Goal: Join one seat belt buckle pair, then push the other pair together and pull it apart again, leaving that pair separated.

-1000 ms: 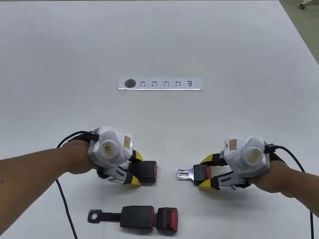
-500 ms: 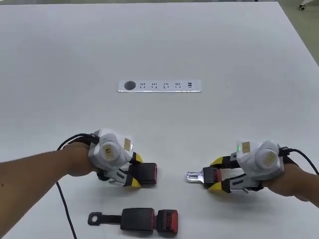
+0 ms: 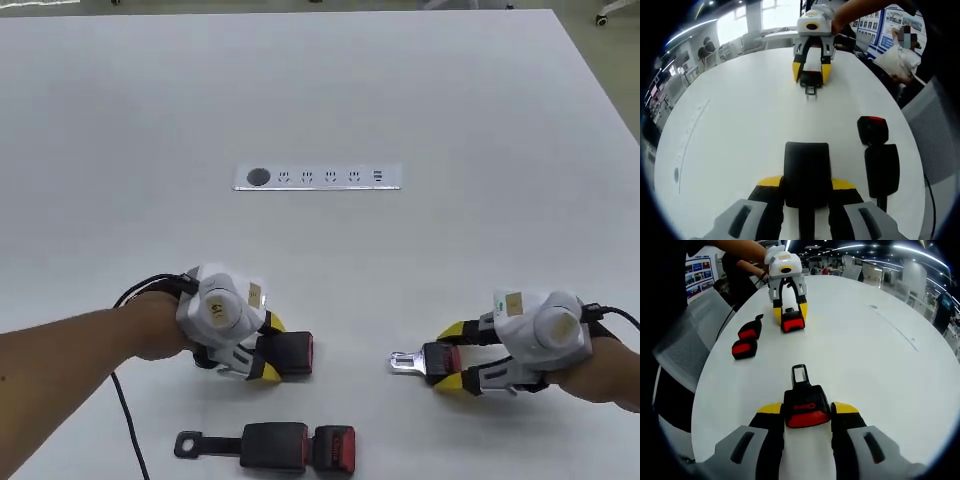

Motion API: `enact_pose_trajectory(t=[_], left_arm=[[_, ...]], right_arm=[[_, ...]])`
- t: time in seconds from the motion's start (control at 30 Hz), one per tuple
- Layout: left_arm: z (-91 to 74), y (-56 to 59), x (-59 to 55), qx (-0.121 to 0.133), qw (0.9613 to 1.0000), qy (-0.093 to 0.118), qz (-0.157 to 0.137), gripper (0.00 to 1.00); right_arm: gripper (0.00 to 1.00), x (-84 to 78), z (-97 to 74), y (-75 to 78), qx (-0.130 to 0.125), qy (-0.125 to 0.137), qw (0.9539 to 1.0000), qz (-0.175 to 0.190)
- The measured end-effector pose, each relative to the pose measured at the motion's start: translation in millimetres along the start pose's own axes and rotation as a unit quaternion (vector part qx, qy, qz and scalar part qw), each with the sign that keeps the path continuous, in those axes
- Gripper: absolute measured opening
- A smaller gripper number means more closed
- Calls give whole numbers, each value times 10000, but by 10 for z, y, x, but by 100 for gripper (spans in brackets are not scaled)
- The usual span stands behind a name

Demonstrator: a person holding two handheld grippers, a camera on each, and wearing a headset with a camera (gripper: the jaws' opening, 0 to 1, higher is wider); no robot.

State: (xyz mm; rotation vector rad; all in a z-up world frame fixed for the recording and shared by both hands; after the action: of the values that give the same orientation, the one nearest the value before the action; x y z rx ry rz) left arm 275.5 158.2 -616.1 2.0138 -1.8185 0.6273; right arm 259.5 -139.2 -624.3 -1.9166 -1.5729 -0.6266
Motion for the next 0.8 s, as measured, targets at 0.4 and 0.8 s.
enact_pose_trajectory(t=[0.4,0.8], left_arm=[[-11,73,51,-18,9997,37,-258,47],[-320,64,180,908,9861,527,-1289,79]], right_arm=[[54,1,-2,-94,-225,-11,9996,169],[73,1,-144,-205,-1435,713,9799,1193]])
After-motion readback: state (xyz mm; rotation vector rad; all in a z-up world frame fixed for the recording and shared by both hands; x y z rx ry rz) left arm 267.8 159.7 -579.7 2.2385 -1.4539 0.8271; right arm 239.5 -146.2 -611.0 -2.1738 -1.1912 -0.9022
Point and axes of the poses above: the centre of the closed fingertips' face, and the gripper's own axes: z roughly forward along the fingers, y roughly to its right, x roughly out of its top, the point moved 9 cm from there along -z, roughly backward along the fingers, and after that the axes turned 5 degrees about x, right-handed, at the moved point
